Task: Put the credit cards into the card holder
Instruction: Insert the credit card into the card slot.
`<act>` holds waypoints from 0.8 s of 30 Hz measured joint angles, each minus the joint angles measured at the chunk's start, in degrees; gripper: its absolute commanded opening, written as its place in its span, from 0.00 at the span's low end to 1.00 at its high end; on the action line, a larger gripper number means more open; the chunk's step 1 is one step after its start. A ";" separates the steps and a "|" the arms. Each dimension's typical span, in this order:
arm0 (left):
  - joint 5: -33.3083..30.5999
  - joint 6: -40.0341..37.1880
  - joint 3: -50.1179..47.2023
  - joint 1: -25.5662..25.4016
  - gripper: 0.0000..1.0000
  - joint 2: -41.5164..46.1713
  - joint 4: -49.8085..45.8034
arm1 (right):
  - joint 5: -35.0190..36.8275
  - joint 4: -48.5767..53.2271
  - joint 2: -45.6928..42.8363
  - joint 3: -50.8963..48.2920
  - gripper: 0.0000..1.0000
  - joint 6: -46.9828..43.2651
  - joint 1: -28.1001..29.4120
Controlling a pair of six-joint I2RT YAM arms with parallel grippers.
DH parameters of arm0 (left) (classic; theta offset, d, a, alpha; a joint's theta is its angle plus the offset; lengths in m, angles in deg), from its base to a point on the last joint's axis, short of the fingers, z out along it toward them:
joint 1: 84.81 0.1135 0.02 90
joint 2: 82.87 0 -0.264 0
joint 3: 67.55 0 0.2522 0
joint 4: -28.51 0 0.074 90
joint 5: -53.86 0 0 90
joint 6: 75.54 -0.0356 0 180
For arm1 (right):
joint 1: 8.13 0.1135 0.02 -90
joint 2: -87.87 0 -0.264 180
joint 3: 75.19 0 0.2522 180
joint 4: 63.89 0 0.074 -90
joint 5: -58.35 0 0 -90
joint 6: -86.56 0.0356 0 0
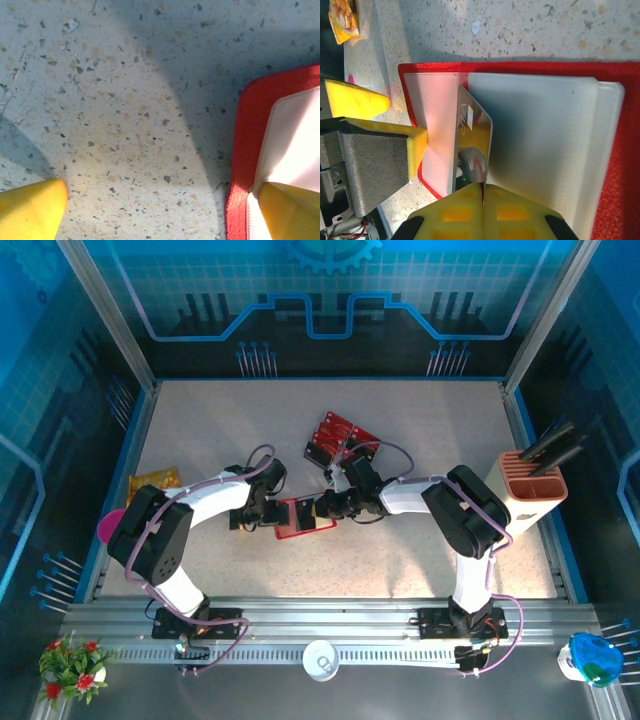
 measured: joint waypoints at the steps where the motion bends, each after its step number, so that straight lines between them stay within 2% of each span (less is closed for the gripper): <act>1: 0.00 -0.02 0.00 0.00 0.99 -0.02 0.00 | -0.20 0.50 0.22 0.39 0.00 -0.26 -0.09; 16: 0.22 -0.02 0.33 0.00 0.99 -0.17 -0.17 | -3.21 9.51 5.49 9.20 0.00 -4.15 0.17; 21: 0.52 0.00 1.62 0.00 0.99 -0.44 -0.55 | -3.17 12.55 5.77 11.17 0.27 -5.25 0.79; 24: 1.18 0.07 3.45 0.00 0.99 -0.42 -0.46 | -2.69 13.81 4.66 11.26 0.31 -5.75 0.87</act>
